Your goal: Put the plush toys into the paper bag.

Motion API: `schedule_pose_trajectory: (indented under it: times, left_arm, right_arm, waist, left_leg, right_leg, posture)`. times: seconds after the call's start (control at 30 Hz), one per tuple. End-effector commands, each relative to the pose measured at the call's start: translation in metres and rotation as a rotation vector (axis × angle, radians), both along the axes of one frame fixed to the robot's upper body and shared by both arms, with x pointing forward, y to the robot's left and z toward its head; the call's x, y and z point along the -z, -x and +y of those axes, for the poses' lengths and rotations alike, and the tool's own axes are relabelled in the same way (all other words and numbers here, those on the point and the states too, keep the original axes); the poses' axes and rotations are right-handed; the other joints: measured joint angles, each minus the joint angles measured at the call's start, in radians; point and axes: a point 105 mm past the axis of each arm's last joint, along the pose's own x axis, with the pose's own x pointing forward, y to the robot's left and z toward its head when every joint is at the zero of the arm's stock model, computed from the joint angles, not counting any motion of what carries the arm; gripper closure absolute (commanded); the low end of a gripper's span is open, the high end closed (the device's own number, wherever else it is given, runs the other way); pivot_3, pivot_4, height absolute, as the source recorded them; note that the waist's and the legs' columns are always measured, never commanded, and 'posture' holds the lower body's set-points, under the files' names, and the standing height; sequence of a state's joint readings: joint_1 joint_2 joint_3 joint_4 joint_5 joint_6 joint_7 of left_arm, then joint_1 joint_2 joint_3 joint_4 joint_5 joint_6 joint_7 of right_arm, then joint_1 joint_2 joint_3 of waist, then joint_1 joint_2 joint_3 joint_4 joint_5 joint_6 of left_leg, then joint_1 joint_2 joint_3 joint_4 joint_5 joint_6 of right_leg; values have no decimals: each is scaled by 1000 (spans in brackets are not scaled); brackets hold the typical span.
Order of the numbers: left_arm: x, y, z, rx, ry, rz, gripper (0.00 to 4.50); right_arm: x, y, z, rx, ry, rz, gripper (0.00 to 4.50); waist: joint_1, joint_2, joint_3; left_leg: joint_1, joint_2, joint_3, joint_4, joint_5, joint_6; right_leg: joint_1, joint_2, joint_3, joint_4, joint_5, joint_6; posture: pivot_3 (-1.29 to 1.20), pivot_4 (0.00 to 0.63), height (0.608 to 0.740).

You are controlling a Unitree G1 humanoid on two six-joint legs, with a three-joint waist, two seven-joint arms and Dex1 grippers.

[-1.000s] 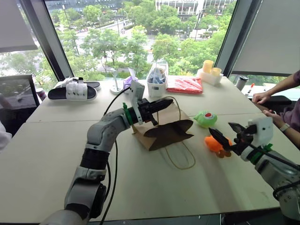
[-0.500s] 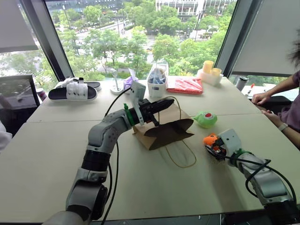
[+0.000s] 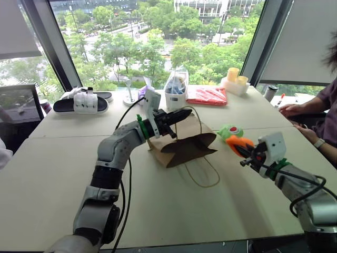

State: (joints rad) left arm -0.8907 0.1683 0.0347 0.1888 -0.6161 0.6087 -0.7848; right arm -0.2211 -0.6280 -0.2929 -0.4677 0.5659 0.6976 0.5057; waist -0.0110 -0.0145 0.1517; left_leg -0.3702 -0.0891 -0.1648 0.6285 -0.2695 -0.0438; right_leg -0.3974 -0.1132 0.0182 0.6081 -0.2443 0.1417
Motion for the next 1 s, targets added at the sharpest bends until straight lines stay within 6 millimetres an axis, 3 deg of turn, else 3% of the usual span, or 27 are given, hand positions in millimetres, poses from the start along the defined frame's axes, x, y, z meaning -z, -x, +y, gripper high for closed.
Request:
schedule_pose_trajectory:
  times: [0.03,0.17,0.27,0.7,0.83,0.97,1.0]
  left_arm:
    - [-16,0,5,11,44,-27,4500]
    - [-24,0,3,40,100,6,4500]
    - [-31,9,2,99,137,18,4500]
    - [-32,25,7,156,150,37,4500]
    - [-31,25,7,141,140,35,4500]
    - [-30,19,11,105,142,42,4500]
    - [-28,18,10,98,140,44,4500]
  right_arm:
    - [-17,31,34,-216,-15,41,4472]
    - [-20,39,55,-318,21,83,4472]
    - [-21,29,68,-331,54,69,4472]
    - [25,-45,87,-246,217,95,4472]
    - [20,-49,95,-263,169,78,2680]
    - [19,-41,92,-272,198,62,654]
    - [15,-31,90,-308,176,77,178]
  waist:
    - [1,-1,0]
    - [4,-1,0]
    - [3,-1,0]
    - [-3,-1,0]
    - [-1,-1,0]
    - [1,-1,0]
    - [2,-1,0]
  left_leg:
    - [0,0,0,0,0,0]
    - [-1,0,0,1,-1,1]
    - [-2,-1,0,2,-1,1]
    - [-1,0,1,1,3,-5]
    - [-2,0,1,0,3,-6]
    - [-3,-1,0,0,3,-6]
    - [-3,-1,0,0,3,-6]
  right_leg:
    - [1,0,-1,-1,0,0]
    - [2,0,-2,-3,0,0]
    - [1,-1,-2,-3,0,0]
    - [0,0,-1,-3,0,0]
    - [-2,0,-1,0,0,0]
    - [-3,-1,-1,0,0,0]
    - [-3,-1,-1,0,0,0]
  posture:
    - [0,150,740]
    - [0,150,740]
    - [0,150,740]
    - [0,150,740]
    - [0,150,740]
    - [0,150,740]
    - [0,150,740]
